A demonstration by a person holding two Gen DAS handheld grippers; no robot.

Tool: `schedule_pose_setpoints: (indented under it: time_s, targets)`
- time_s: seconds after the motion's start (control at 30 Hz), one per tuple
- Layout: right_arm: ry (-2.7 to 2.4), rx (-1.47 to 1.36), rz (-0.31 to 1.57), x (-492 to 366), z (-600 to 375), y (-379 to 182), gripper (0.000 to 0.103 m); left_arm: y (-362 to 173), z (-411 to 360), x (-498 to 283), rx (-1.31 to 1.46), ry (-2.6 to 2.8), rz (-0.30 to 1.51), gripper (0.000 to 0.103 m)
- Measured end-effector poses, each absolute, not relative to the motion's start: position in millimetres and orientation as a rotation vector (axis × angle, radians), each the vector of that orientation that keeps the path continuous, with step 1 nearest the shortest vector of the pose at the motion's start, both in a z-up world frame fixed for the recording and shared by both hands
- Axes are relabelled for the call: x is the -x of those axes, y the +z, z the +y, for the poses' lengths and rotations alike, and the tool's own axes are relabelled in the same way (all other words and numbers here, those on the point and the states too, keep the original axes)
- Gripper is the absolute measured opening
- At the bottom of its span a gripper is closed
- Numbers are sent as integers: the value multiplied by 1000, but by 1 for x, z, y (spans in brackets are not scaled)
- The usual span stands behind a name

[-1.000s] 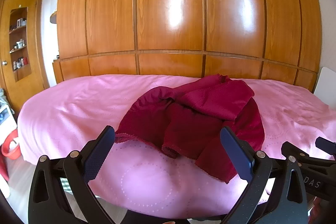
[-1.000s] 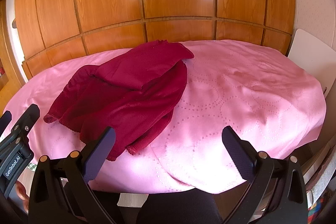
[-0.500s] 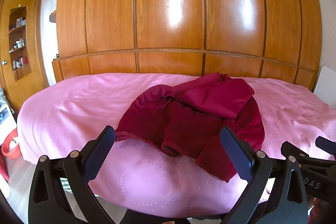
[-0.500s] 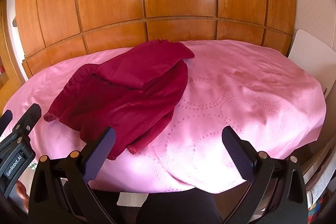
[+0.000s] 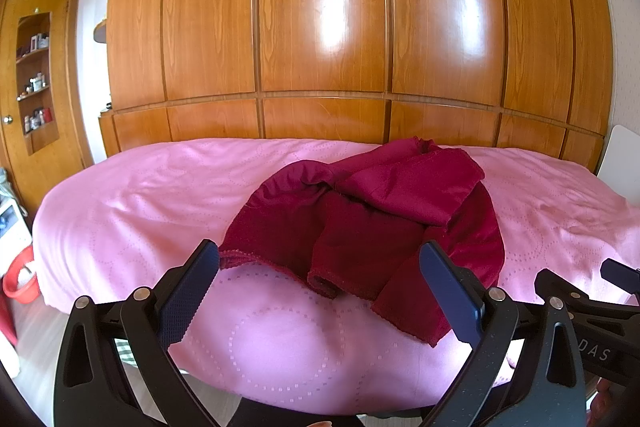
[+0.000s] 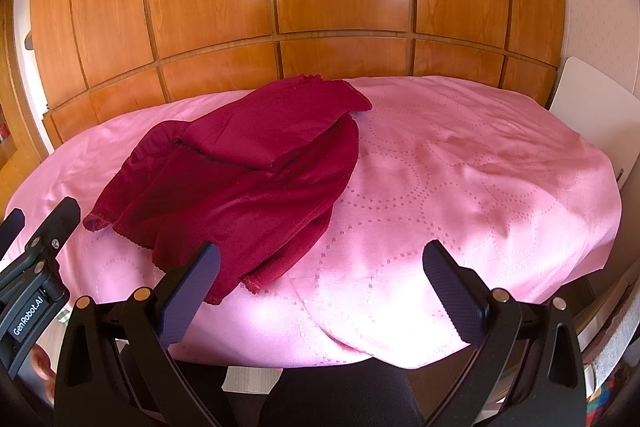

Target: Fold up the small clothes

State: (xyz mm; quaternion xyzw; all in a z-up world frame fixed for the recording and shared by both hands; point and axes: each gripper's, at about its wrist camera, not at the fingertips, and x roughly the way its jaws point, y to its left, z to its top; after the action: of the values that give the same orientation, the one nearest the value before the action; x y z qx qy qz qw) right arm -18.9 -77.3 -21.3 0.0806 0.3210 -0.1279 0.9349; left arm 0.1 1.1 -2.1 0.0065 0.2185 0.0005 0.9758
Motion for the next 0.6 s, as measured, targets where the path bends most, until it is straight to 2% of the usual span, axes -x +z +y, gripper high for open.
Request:
schedule_pose_setpoints:
  time_s: [0.6]
  targets:
    - [-209,-204,736,9,-86,-46,101,-16,17,-10,48,23,474,99]
